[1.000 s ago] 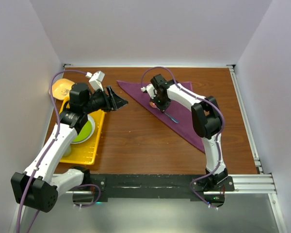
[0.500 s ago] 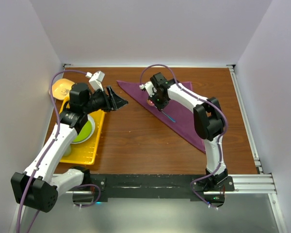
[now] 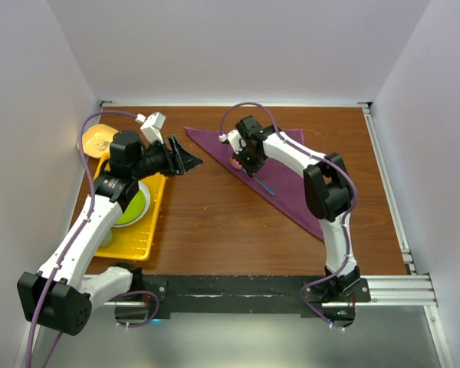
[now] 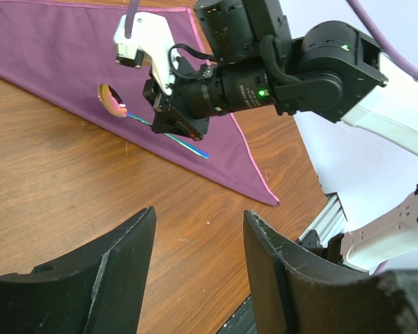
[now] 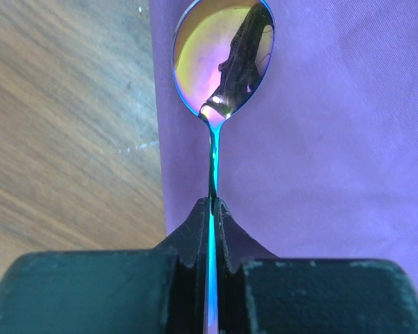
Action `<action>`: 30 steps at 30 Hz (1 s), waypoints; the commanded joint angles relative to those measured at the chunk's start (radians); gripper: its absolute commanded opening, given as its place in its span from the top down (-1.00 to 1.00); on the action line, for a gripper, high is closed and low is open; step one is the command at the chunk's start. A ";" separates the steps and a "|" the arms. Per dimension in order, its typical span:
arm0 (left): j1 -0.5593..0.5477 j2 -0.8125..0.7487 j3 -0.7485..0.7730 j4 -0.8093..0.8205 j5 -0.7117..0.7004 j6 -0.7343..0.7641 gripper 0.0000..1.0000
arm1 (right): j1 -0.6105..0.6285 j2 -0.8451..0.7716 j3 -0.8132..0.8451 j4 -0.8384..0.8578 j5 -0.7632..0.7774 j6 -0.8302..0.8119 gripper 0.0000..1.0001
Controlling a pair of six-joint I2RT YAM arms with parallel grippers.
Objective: Fold the napkin, place the utensils inside, and roll it up
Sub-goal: Place the utensil onto the napkin
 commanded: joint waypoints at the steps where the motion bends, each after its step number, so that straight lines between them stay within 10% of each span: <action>1: 0.006 -0.009 -0.005 0.040 0.015 -0.002 -0.17 | 0.007 0.032 0.059 0.018 -0.002 0.011 1.00; 18: 0.006 -0.010 -0.014 0.043 0.009 0.000 -0.17 | 0.012 0.079 0.105 0.029 0.016 0.023 0.76; 23: 0.006 -0.004 -0.014 0.043 0.001 0.000 -0.18 | 0.013 0.059 0.113 0.015 0.031 0.044 0.23; 25: 0.007 0.004 -0.011 0.048 -0.015 0.001 -0.20 | 0.017 0.013 0.108 0.021 0.030 0.072 -0.26; 26: 0.007 0.010 -0.011 0.057 -0.020 -0.002 -0.22 | 0.015 -0.002 0.113 0.016 0.022 0.077 -0.96; 30: 0.007 0.094 -0.016 0.118 -0.052 -0.006 -0.26 | 0.015 -0.137 0.060 0.034 0.066 0.197 -0.97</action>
